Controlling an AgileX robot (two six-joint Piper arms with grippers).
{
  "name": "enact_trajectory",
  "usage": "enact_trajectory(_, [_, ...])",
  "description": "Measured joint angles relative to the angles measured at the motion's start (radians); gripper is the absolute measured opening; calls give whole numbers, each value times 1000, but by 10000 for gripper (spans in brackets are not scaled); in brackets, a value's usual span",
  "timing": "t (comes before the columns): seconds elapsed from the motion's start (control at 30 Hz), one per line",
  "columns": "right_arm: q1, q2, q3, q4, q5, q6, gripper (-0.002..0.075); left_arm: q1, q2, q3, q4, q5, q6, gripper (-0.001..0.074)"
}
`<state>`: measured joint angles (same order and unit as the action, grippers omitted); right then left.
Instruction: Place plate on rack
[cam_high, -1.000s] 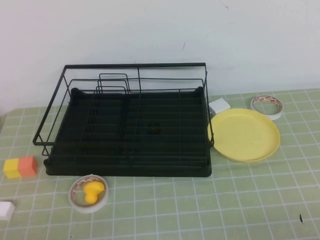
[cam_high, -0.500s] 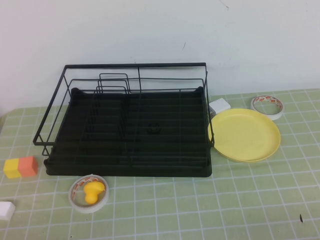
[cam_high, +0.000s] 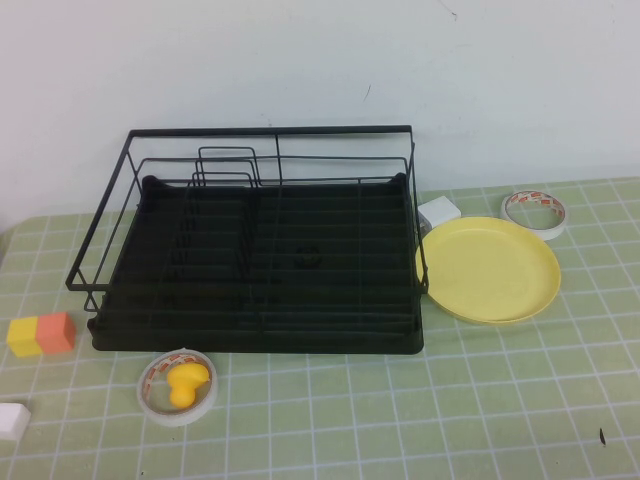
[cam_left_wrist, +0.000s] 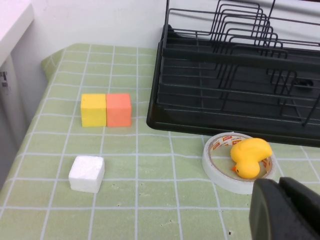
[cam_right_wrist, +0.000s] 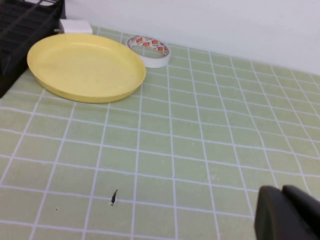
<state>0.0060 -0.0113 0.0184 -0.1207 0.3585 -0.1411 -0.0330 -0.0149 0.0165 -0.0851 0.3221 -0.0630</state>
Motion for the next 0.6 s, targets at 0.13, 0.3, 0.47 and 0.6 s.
enact_trajectory(0.13, [0,0,0,-6,0,0,-2,0,0,0,0,0,0,-1])
enact_trajectory(0.3, [0,0,0,-8,-2,0,-2,0,0,0,-23,-5,0,-1])
enact_trajectory(0.47, [0,0,11,-10,-119,0,-2,0,0,4,-67,-135,0,-1])
enact_trajectory(0.6, [0,0,11,-26,-368,-2,-2,0,0,4,-78,-408,0,-1])
